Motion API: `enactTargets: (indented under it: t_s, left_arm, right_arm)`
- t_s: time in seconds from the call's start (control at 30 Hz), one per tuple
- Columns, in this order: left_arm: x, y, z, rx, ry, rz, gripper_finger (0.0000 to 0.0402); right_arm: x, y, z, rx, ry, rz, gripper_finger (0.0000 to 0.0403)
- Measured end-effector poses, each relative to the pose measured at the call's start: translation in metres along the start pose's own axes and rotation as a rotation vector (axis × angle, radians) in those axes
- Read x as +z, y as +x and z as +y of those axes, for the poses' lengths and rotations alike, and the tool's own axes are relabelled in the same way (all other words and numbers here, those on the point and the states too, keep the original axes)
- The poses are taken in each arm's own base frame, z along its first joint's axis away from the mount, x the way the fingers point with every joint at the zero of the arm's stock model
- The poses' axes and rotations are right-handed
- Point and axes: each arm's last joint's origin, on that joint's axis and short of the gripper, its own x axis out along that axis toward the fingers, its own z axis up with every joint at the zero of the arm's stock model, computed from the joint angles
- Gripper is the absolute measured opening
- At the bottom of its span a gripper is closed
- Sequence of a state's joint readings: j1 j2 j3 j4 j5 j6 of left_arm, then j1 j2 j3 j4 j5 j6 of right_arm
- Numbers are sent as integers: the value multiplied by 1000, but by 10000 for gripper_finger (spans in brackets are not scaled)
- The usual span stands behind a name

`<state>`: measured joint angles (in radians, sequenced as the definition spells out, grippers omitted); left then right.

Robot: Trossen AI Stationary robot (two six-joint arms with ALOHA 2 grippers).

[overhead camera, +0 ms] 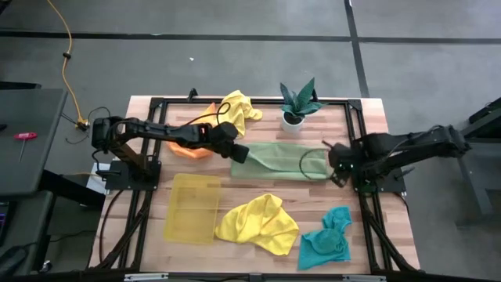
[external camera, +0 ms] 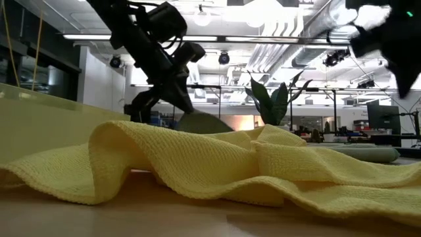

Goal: Fold microfiber towels
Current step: Fold the green microfiber cloth

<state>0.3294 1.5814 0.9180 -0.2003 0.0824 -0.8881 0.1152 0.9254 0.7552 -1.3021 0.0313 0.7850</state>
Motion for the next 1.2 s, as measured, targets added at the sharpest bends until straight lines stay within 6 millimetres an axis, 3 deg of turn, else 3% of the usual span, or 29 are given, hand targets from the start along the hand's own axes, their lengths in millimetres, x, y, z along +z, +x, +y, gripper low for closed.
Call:
enactTargets:
  t_s: [0.1,0.2,0.37,0.63,0.97,1.2]
  left_arm:
    - [0,0,-1,-6,-6,-4,1]
    - [1,0,-2,-21,-12,-14,1]
    - [1,0,-3,-29,-16,-18,1]
    - [2,0,-4,-35,-20,-22,1]
    - [2,0,-4,-41,-20,-16,1]
    - [2,0,-4,-41,-23,-16,1]
  right_arm:
    - [4,-8,7,2,-88,-92,177]
    - [5,1,4,-59,-93,-116,167]
    - [9,33,5,-14,96,-78,149]
    - [11,74,4,-62,172,-33,144]
    - [16,94,-1,-77,136,-15,144]
    - [19,97,-5,-101,148,-27,136]
